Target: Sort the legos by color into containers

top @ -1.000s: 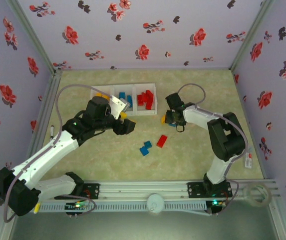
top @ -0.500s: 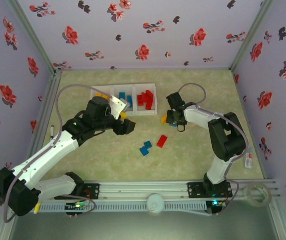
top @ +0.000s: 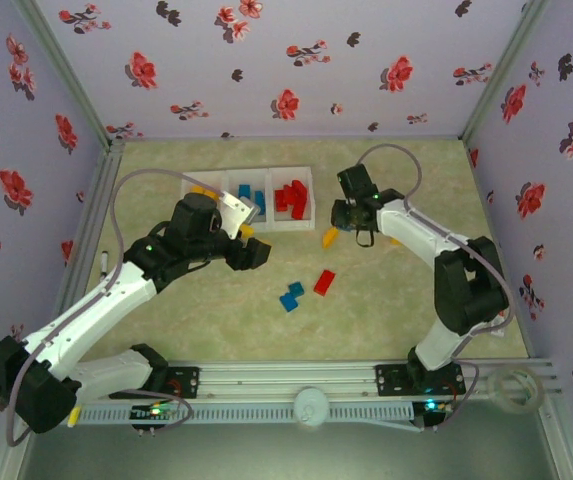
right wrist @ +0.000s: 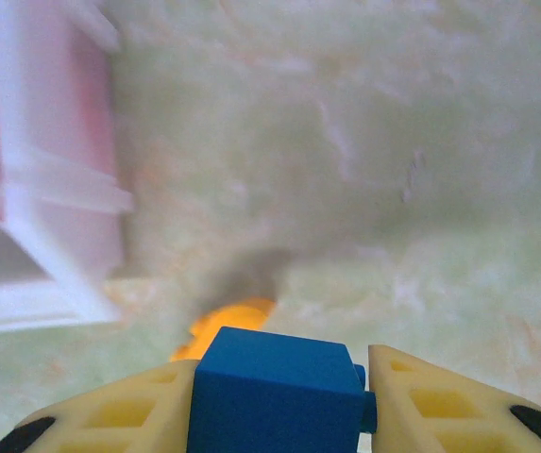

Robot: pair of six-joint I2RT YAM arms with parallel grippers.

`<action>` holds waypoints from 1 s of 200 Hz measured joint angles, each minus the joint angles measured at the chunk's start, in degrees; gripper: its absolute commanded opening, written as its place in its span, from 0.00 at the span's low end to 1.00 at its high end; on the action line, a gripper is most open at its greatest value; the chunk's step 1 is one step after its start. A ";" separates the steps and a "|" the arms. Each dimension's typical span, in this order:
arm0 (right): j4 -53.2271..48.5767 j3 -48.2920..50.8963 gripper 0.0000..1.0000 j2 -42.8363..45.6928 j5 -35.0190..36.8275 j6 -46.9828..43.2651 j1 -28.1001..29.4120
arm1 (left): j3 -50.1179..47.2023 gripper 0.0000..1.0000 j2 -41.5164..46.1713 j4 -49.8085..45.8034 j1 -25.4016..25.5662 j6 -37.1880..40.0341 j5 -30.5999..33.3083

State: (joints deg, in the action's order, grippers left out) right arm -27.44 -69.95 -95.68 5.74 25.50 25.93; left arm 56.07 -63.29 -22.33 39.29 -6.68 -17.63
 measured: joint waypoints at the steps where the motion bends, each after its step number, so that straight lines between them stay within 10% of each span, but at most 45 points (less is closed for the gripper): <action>1: 0.02 -0.13 0.38 -0.02 -0.09 -0.02 0.02 | 0.00 0.68 0.00 0.00 0.00 0.00 0.00; 145: 2.67 -39.32 0.40 -27.78 -12.26 -0.39 11.34 | -1.53 0.63 3.32 -0.26 0.20 -0.81 4.42; 200: 0.48 -50.84 0.57 -36.57 -15.04 0.20 12.37 | -1.92 0.63 5.29 -0.79 0.20 -1.95 10.19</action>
State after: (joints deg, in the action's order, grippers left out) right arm -26.96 -120.79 -132.25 -9.30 25.69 38.30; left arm 54.15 -58.00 -23.11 39.48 -8.62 -7.44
